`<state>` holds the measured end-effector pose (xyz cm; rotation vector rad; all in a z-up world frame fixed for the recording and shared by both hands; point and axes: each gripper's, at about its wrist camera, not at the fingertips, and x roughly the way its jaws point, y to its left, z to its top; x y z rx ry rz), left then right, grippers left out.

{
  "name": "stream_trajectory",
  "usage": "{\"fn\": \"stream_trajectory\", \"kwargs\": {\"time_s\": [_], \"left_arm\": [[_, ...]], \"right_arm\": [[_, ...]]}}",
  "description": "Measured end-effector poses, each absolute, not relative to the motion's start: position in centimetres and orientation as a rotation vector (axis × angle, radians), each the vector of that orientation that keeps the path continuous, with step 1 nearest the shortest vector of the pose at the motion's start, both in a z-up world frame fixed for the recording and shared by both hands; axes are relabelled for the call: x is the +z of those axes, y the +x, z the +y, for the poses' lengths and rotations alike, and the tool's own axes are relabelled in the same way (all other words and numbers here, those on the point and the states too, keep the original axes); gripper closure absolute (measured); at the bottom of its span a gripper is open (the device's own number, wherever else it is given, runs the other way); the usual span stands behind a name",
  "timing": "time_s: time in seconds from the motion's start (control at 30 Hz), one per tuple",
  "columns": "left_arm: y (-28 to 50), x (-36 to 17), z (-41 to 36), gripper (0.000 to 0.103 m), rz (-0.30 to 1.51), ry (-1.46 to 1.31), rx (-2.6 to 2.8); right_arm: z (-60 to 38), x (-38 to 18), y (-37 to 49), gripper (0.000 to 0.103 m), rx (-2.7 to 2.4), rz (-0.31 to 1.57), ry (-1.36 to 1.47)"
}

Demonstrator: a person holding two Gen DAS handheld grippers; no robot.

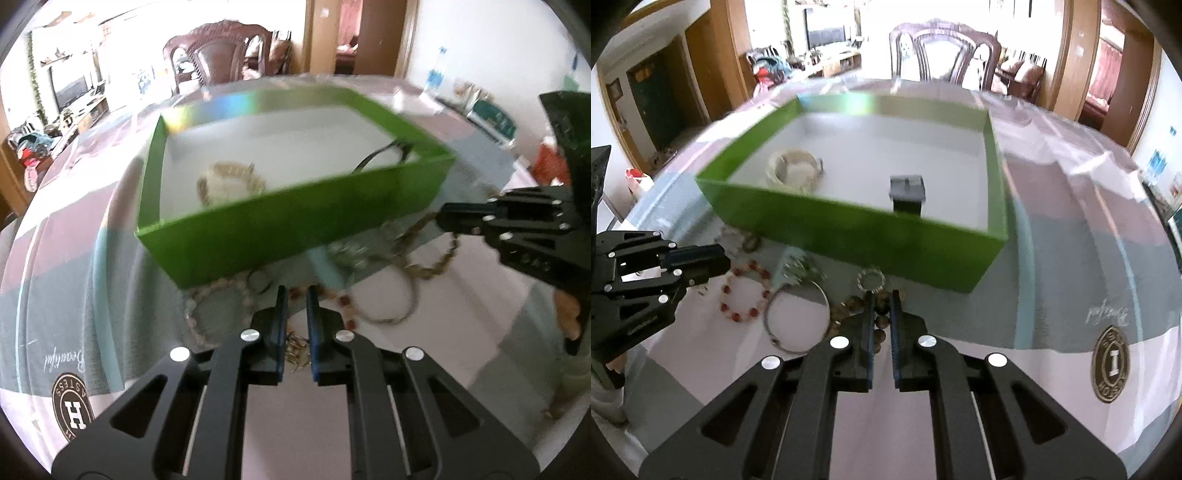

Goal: Organize jewelry
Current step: 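Grasp the red bead bracelet with the left gripper while the right grasps the brown bead bracelet, then lower both bead bracelets into the green box and open both grippers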

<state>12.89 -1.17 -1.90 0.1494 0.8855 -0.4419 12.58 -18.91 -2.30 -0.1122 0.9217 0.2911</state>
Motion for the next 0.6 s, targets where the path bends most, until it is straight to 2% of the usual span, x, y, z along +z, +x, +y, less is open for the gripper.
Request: {"fn": "stream_trajectory", "kwargs": {"time_s": [0.13, 0.27, 0.43, 0.5, 0.57, 0.6], "left_arm": [[12.3, -0.7, -1.7, 0.092, 0.861, 0.181, -0.455], [13.3, -2.8, -2.6, 0.090, 0.915, 0.238, -0.407], [14.2, -5.0, -3.0, 0.074, 0.979, 0.282, -0.368], [14.4, -5.2, -2.8, 0.061, 0.983, 0.279, -0.363], [14.4, -5.3, -2.8, 0.064, 0.982, 0.277, -0.375], [14.4, -5.3, -2.9, 0.077, 0.983, 0.275, -0.384]], "right_arm": [[-19.2, -0.2, 11.8, 0.095, 0.304, 0.870, -0.093], [-19.0, -0.7, 12.3, 0.095, 0.286, 0.886, -0.104], [-18.5, -2.8, 13.5, 0.095, 0.280, 0.953, -0.116], [-18.5, -3.2, 13.7, 0.095, 0.281, 0.964, -0.117], [-18.5, -3.4, 13.8, 0.095, 0.287, 0.968, -0.117], [-18.5, -3.6, 13.8, 0.095, 0.288, 0.970, -0.116]]}}
